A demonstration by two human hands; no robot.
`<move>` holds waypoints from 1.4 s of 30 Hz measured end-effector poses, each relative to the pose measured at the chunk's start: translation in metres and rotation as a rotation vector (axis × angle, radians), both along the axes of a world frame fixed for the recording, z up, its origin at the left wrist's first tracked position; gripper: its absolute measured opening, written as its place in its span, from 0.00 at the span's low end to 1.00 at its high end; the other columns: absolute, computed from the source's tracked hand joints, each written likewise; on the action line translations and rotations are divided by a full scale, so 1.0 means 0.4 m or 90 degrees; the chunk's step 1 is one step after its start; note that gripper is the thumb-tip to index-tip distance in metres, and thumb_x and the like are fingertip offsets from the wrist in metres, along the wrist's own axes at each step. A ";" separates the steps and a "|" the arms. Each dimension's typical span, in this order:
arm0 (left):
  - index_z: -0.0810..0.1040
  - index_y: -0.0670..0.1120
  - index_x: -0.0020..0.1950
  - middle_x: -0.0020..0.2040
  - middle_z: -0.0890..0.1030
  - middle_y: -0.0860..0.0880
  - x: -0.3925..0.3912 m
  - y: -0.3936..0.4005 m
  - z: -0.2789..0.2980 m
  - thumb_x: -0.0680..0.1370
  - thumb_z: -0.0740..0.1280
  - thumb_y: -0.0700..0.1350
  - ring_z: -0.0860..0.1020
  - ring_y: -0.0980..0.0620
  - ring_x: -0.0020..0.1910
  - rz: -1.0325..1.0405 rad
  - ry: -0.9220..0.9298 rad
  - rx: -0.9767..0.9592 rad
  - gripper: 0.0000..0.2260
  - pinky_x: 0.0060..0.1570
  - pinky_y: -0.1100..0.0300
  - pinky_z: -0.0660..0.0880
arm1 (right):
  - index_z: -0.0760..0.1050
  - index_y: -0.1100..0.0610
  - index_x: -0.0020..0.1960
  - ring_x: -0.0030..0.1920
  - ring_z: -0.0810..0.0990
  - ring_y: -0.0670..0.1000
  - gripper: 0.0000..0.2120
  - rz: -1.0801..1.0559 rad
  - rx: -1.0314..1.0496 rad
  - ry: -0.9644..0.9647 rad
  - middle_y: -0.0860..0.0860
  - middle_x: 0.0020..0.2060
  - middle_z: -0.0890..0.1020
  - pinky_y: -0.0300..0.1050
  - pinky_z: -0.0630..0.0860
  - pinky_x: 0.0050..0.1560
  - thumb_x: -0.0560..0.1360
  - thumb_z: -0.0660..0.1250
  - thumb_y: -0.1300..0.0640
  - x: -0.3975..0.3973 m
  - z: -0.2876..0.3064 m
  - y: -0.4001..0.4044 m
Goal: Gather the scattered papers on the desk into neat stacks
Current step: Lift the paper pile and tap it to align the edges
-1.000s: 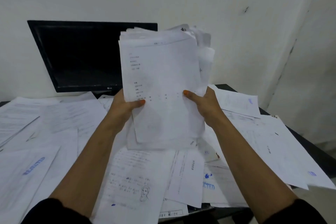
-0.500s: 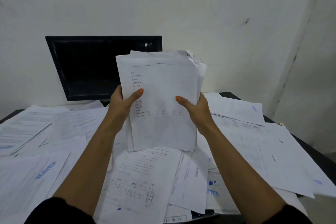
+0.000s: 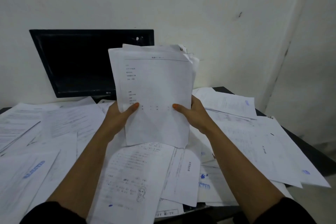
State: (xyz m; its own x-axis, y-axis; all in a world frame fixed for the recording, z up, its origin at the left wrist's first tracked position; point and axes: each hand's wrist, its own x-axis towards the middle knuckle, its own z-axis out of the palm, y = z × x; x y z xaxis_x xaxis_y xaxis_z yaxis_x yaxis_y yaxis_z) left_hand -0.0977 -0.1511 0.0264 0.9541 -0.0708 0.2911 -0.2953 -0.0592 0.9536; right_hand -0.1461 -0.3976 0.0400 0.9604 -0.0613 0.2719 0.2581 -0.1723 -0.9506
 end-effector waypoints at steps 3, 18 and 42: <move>0.75 0.49 0.64 0.52 0.80 0.59 -0.003 -0.030 0.008 0.76 0.72 0.45 0.80 0.64 0.47 0.006 -0.024 0.011 0.17 0.44 0.71 0.77 | 0.74 0.54 0.63 0.52 0.80 0.46 0.16 -0.073 0.014 -0.051 0.48 0.54 0.81 0.39 0.77 0.51 0.76 0.69 0.60 -0.003 -0.005 -0.001; 0.72 0.46 0.70 0.61 0.80 0.48 0.018 -0.042 -0.126 0.74 0.72 0.50 0.80 0.49 0.57 -0.103 0.157 0.017 0.26 0.56 0.56 0.77 | 0.78 0.56 0.58 0.55 0.78 0.54 0.17 -0.128 -0.182 0.321 0.53 0.58 0.80 0.49 0.74 0.60 0.81 0.54 0.52 -0.049 -0.098 -0.183; 0.74 0.47 0.68 0.56 0.81 0.53 -0.026 0.115 -0.148 0.79 0.67 0.43 0.80 0.55 0.52 0.042 0.187 -0.127 0.17 0.45 0.64 0.77 | 0.81 0.52 0.58 0.53 0.76 0.49 0.23 -0.128 -0.165 0.207 0.49 0.54 0.77 0.39 0.73 0.48 0.66 0.77 0.65 -0.028 -0.145 -0.060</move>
State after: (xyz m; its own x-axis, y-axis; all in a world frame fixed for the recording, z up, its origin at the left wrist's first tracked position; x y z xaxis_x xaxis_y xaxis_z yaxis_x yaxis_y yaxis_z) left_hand -0.1080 -0.1051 -0.0327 0.9997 0.0244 0.0052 -0.0083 0.1272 0.9918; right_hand -0.1573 -0.4218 -0.0182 0.9745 -0.2240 -0.0101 -0.1084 -0.4315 -0.8956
